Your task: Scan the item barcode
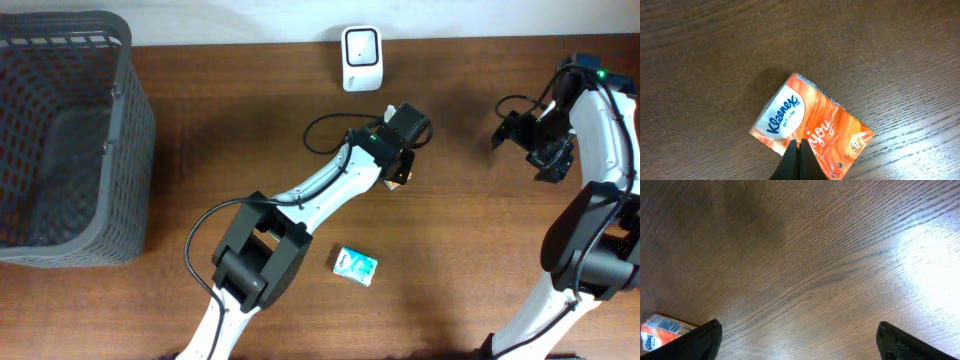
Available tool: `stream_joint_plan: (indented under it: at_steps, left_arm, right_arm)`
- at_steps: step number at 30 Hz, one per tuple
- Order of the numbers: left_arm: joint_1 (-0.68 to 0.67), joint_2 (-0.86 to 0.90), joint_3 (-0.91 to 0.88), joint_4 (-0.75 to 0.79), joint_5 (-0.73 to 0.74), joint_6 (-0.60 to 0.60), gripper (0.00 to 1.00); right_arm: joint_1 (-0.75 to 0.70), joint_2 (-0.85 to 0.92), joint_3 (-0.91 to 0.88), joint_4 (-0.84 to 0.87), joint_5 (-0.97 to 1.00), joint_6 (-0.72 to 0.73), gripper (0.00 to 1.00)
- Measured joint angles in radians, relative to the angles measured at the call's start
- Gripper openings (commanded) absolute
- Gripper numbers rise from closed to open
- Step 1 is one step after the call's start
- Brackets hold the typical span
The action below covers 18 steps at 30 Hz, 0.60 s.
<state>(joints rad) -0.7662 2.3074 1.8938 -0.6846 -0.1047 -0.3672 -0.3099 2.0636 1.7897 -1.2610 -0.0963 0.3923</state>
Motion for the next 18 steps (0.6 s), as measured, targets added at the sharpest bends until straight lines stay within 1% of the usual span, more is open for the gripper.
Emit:
stream_joint_plan:
  at_steps: [13,18]
  left_arm:
    - [0.000,0.001,-0.018,-0.010,0.003,0.000,0.00]
    - [0.000,0.028,-0.021,-0.010,0.003,0.000,0.00]
  right_arm:
    - [0.000,0.000,0.000,0.000,0.000,0.000,0.98]
    - [0.000,0.000,0.000,0.000,0.000,0.000,0.98]
